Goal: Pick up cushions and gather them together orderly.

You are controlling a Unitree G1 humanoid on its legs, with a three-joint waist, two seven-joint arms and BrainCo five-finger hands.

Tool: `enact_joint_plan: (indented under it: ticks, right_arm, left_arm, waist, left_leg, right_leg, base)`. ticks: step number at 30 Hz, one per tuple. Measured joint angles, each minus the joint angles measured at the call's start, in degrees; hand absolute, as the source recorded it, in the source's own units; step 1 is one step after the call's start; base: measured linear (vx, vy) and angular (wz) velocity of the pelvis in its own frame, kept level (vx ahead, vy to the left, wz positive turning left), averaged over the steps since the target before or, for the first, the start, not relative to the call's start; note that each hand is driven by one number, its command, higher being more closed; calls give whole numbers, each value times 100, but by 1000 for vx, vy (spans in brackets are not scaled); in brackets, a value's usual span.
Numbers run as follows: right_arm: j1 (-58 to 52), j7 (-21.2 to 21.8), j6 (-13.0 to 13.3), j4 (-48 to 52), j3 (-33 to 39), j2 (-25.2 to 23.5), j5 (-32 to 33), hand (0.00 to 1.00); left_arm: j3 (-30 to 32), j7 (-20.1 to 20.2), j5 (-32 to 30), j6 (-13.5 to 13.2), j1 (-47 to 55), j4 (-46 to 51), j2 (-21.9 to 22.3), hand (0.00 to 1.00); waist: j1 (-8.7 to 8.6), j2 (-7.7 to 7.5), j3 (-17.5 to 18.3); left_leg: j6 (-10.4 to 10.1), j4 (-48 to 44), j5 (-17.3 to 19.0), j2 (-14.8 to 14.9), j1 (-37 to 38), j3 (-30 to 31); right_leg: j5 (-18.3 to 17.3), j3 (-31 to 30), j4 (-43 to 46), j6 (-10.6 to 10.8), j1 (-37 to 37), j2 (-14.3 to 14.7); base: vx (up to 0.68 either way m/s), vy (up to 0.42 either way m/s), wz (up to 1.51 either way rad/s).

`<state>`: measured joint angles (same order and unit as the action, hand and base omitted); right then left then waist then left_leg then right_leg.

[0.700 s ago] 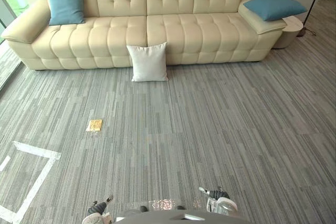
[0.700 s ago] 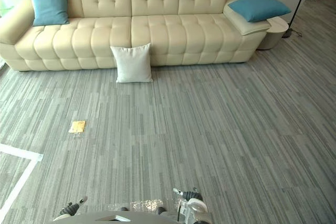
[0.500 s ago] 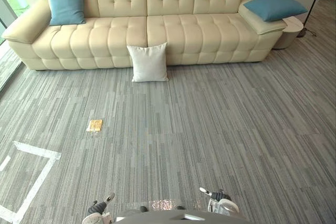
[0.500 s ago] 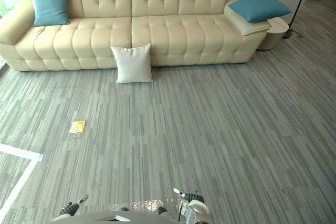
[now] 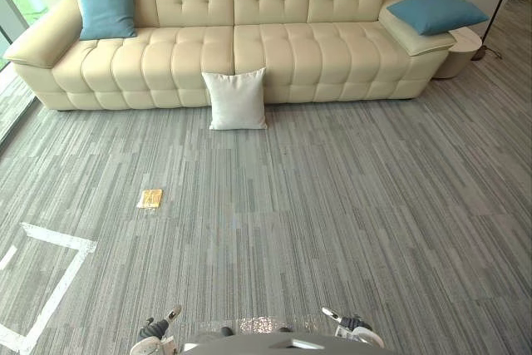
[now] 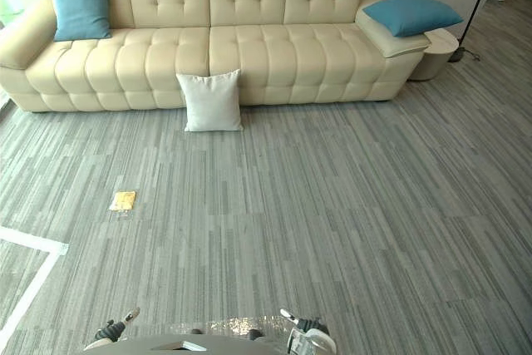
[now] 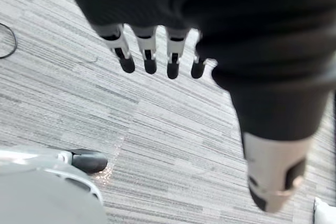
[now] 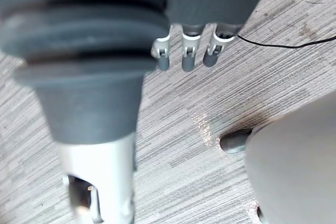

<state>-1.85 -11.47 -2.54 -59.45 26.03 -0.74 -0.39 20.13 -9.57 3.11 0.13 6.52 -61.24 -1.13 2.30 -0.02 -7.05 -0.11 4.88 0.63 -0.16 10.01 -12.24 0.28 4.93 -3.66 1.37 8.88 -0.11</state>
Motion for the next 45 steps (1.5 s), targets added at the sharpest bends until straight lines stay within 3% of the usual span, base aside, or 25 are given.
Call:
enact_joint_plan:
  ticks: [29, 34, 36, 37, 39, 40, 43, 45]
  right_arm:
    - [-30, 28, -44, -1, 243, -81, 66, 0]
    - [-26, 27, -37, 8, 384, -96, 119, 0]
    - [-23, 24, -15, 58, 409, -145, 139, 0]
    - [-37, 24, -19, 138, 455, -171, 217, 0]
    - [-66, 25, -17, 241, 454, -174, 233, 0]
    - [-100, 25, -5, 295, 343, -143, 263, 0]
    - [-65, 24, -12, 336, 195, -143, 293, 0]
    - [-65, 18, -15, 401, 124, -103, 348, 0]
  left_arm:
    - [-59, 41, -107, 76, -9, 109, -55, 0]
    - [-57, 41, -101, 79, -9, 129, -55, 0]
    - [-50, 46, -95, 82, -43, 215, -81, 0]
    - [-44, 55, -91, 83, -82, 224, -87, 0]
    - [-40, 88, -91, 83, -92, 250, -79, 0]
    - [13, 119, -86, 87, -118, 312, -50, 0]
    - [132, 137, 54, 98, -123, 454, -60, 0]
    - [118, 137, 130, 102, -117, 444, -34, 0]
  waist:
    - [42, -88, 84]
    - [31, -86, 75]
    - [8, -145, 21]
    - [3, -154, -19]
    - [14, -110, -91]
    - [-18, -92, -99]
    - [41, -187, -173]
    - [56, -121, -242]
  left_leg:
    - [-9, 0, -33, -39, -198, 277]
    - [-40, -39, -39, -9, -269, 281]
    - [-133, -483, 154, 15, -542, 285]
    - [-186, -1070, 468, 96, -778, 186]
    - [-218, -1715, 724, 223, -1001, -61]
    - [-170, -2393, 970, 378, -1287, -254]
    - [-259, -4204, 867, 562, -2228, -295]
    - [-201, -4343, 1179, 711, -2486, -363]
  right_leg:
    - [-29, 346, -60, 34, -51, -41]
    - [-271, 387, 356, -7, -256, -47]
    - [-435, 520, 665, -25, -406, -118]
    - [-579, 572, 906, -40, -469, -167]
    - [-779, 616, 1187, -45, -502, -193]
    - [-1075, 693, 1474, -59, -615, -198]
    - [-1287, 698, 1723, -111, -647, -372]
    - [-1312, 692, 1685, -82, -484, -500]
  base:
    - [-8, -12, 5]
    - [-31, -26, 6]
    - [-24, -37, 31]
    - [-20, -35, 33]
    - [-40, -22, 24]
    - [-60, 3, 27]
    - [-12, 46, 13]
    - [128, 145, 2]
